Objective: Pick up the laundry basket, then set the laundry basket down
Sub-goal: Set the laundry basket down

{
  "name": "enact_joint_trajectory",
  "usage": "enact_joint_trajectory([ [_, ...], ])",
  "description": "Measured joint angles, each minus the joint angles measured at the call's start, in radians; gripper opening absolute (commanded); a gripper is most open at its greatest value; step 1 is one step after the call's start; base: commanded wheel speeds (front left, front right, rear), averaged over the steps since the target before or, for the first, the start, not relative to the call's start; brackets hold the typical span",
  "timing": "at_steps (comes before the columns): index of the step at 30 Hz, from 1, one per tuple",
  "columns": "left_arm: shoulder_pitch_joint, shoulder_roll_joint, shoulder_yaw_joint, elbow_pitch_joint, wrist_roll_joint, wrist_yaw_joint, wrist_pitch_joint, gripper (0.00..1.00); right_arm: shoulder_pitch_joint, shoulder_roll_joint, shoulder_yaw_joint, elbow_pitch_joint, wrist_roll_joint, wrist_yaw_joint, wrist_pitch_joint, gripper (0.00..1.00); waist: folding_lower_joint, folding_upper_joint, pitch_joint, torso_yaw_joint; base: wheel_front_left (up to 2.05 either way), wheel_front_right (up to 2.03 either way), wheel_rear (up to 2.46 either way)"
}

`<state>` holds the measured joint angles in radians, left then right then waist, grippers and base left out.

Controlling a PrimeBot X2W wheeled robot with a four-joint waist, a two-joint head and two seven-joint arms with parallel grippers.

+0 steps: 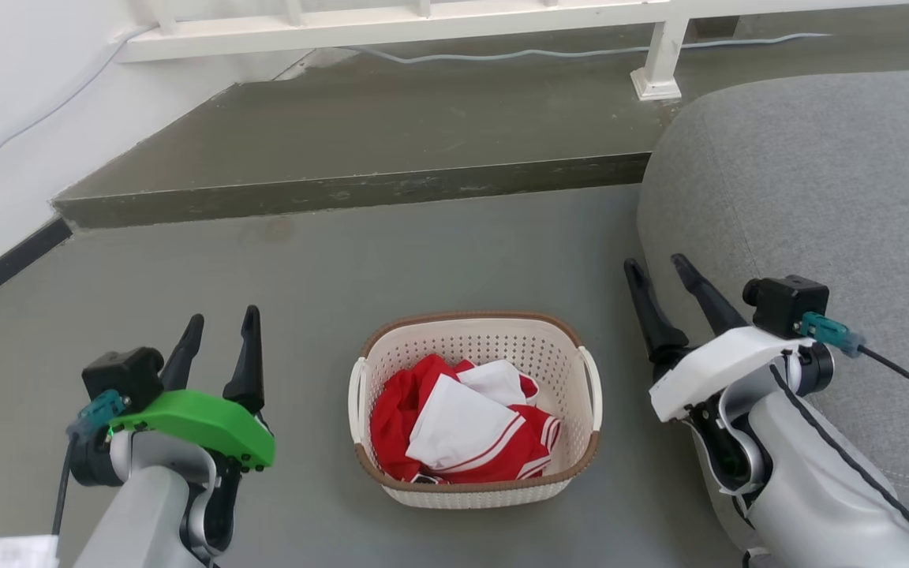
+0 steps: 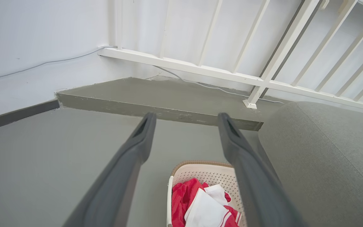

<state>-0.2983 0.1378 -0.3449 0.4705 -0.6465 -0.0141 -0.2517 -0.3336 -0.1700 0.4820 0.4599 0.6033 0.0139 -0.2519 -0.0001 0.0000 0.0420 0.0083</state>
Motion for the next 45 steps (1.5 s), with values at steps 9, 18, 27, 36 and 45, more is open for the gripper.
enact_joint_trajectory([
  [9,0.058,-0.031,0.031,-0.083,0.05,0.01,0.0,1.0,0.077,0.005,-0.04,-0.085,-0.058,-0.025,0.0,1.0,0.0,0.0,-0.003,-0.003,0.0,0.0,0.0],
  [18,0.104,-0.038,0.05,-0.125,0.077,0.01,0.0,1.0,0.129,0.007,-0.067,-0.131,-0.085,-0.044,0.0,1.0,0.0,0.0,-0.001,-0.004,0.0,0.0,0.0],
  [27,0.133,-0.052,0.07,-0.158,0.11,0.01,0.0,1.0,0.168,0.013,-0.088,-0.168,-0.114,-0.051,0.0,1.0,0.0,0.0,0.006,-0.003,0.0,0.0,0.0],
  [36,0.158,-0.058,0.086,-0.174,0.126,0.006,0.0,1.0,0.199,0.016,-0.102,-0.186,-0.132,-0.051,0.0,1.0,0.0001,0.0,0.007,-0.001,0.0,0.0,0.0],
  [45,0.169,-0.064,0.093,-0.188,0.144,-0.004,0.0,1.0,0.215,0.017,-0.111,-0.196,-0.149,-0.051,0.0,1.0,0.0,0.0,0.007,-0.002,0.0,0.0,0.0],
])
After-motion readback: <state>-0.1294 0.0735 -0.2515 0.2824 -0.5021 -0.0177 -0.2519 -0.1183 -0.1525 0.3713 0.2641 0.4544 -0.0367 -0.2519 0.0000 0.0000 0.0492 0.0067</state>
